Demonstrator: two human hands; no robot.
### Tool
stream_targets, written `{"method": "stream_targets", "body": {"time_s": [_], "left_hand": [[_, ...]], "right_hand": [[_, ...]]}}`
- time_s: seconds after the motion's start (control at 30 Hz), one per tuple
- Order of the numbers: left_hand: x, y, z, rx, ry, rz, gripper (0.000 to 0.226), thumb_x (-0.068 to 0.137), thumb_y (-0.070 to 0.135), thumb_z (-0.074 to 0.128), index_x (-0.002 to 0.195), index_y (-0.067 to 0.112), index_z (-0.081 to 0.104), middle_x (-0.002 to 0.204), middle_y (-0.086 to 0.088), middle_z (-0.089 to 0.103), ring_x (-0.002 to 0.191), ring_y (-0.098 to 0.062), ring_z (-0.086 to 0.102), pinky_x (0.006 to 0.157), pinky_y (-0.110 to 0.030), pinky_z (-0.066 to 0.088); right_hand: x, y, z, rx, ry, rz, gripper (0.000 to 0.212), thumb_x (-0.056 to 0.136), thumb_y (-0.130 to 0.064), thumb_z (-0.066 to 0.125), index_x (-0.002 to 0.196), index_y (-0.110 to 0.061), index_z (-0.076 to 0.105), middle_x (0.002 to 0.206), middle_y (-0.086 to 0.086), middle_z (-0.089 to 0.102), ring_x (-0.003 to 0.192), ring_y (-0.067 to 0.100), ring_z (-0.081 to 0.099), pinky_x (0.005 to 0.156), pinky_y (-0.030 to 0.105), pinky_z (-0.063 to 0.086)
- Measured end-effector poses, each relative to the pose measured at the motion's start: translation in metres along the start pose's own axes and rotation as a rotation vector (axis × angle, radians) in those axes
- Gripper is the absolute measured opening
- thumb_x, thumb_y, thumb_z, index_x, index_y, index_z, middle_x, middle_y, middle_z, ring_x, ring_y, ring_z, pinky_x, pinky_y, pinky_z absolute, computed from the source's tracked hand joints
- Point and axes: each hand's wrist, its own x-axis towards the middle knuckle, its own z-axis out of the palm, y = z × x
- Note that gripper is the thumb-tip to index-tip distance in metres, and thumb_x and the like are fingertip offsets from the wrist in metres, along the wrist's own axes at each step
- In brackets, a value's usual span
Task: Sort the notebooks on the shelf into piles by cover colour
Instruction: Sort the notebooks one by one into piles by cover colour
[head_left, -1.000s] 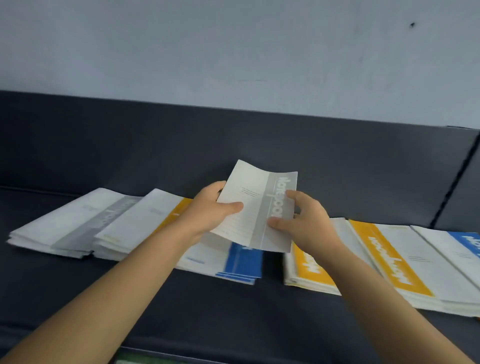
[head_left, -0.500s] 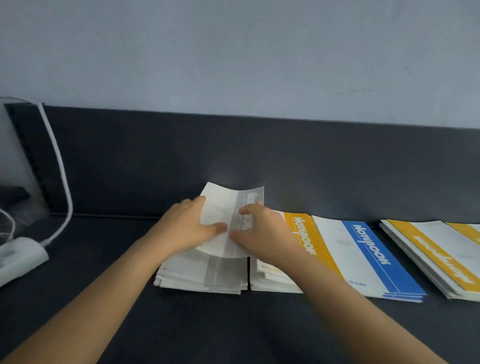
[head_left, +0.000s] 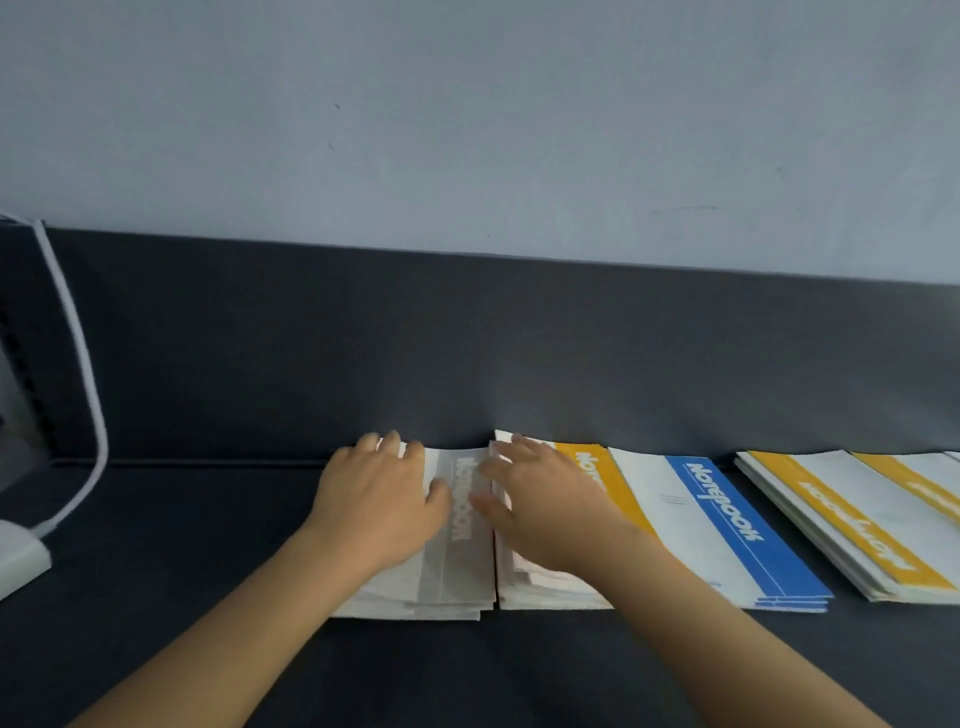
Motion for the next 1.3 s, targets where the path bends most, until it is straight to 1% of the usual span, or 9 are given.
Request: {"method": "stream_targets", "body": {"time_s": [0.2,0.33,0.43,0.67,0.77,0.87,1.07,1.2,1.3], "left_hand": [[0.02,0.095,-0.029,-0.094,0.191,0.175,0.08,0.082,0.054,-0.002,0.137,0.02,0.045,0.145,0.003,0.045,0.139,-0.019,0.031,0.108,-0.034,0.032],[0.037,0.193,-0.029,-0.164,0.174,0.213,0.059,0.098,0.057,0.025,0.141,0.021,0.043,0.148,0.004,0.042,0.14,-0.018,0.03,0.111,-0.035,0.029],[0.057,0.272,-0.02,-0.195,0.119,0.216,0.058,0.096,0.06,0.031,0.134,0.019,0.049,0.138,0.002,0.052,0.129,-0.02,0.042,0.103,-0.036,0.037],[0.099,0.404,0.0,-0.425,-0.069,0.023,0.043,0.093,0.055,0.05,0.109,0.015,0.055,0.104,-0.004,0.065,0.101,-0.025,0.062,0.077,-0.036,0.049],[0.105,0.422,0.006,-0.447,-0.013,-0.052,0.044,0.091,0.051,0.056,0.115,0.015,0.054,0.108,-0.003,0.064,0.103,-0.022,0.061,0.076,-0.032,0.049],[0.103,0.419,0.013,-0.587,-0.015,-0.124,0.036,0.089,0.042,0.063,0.115,0.019,0.054,0.108,0.004,0.064,0.099,-0.015,0.062,0.076,-0.028,0.053],[0.103,0.405,0.006,-1.073,0.067,-0.181,0.045,0.083,0.017,0.072,0.117,0.033,0.048,0.118,0.012,0.056,0.098,-0.009,0.062,0.083,-0.029,0.056],[0.102,0.409,-0.005,-1.455,-0.111,-0.242,0.069,0.089,0.001,0.062,0.146,0.027,0.033,0.114,0.014,0.057,0.101,-0.01,0.061,0.085,-0.03,0.054],[0.098,0.389,-0.014,-1.464,-0.052,-0.145,0.044,0.091,-0.005,0.056,0.127,0.02,0.056,0.116,0.002,0.067,0.104,-0.016,0.066,0.093,-0.041,0.054]], "right_hand": [[-0.04,0.105,-0.024,0.04,-0.033,0.205,0.051,0.097,-0.053,0.035,0.139,-0.025,0.043,0.143,-0.004,0.046,0.132,0.019,0.04,0.108,0.037,0.035],[-0.079,0.201,-0.019,0.042,-0.062,0.299,0.056,0.095,-0.059,0.031,0.135,-0.024,0.048,0.136,-0.002,0.052,0.126,0.02,0.046,0.103,0.035,0.039],[-0.109,0.274,-0.012,-0.001,-0.095,0.351,0.059,0.094,-0.062,0.026,0.132,-0.023,0.05,0.133,0.001,0.053,0.127,0.021,0.045,0.101,0.035,0.039],[-0.144,0.379,0.007,-0.061,-0.171,0.429,0.064,0.094,-0.062,0.012,0.151,-0.033,0.013,0.156,0.001,0.026,0.144,0.025,0.021,0.116,0.044,0.017],[-0.146,0.385,0.019,0.035,-0.151,0.359,0.059,0.097,-0.058,0.011,0.152,-0.037,0.008,0.158,-0.001,0.019,0.146,0.027,0.014,0.118,0.043,0.012],[-0.146,0.384,0.026,0.13,-0.045,0.299,0.063,0.094,-0.056,0.002,0.15,-0.034,0.021,0.155,-0.005,0.029,0.143,0.023,0.02,0.118,0.037,0.012],[-0.142,0.392,0.028,0.447,0.103,0.362,0.045,0.1,-0.045,0.026,0.139,-0.032,0.044,0.142,-0.005,0.048,0.131,0.022,0.042,0.108,0.037,0.031],[-0.144,0.387,0.021,0.602,0.161,0.358,0.043,0.097,-0.047,0.037,0.132,-0.028,0.052,0.138,-0.004,0.05,0.125,0.019,0.047,0.105,0.037,0.035],[-0.142,0.38,0.008,0.735,0.208,0.391,0.042,0.095,-0.043,0.048,0.132,-0.024,0.052,0.139,-0.002,0.048,0.124,0.018,0.046,0.099,0.031,0.036]]}}
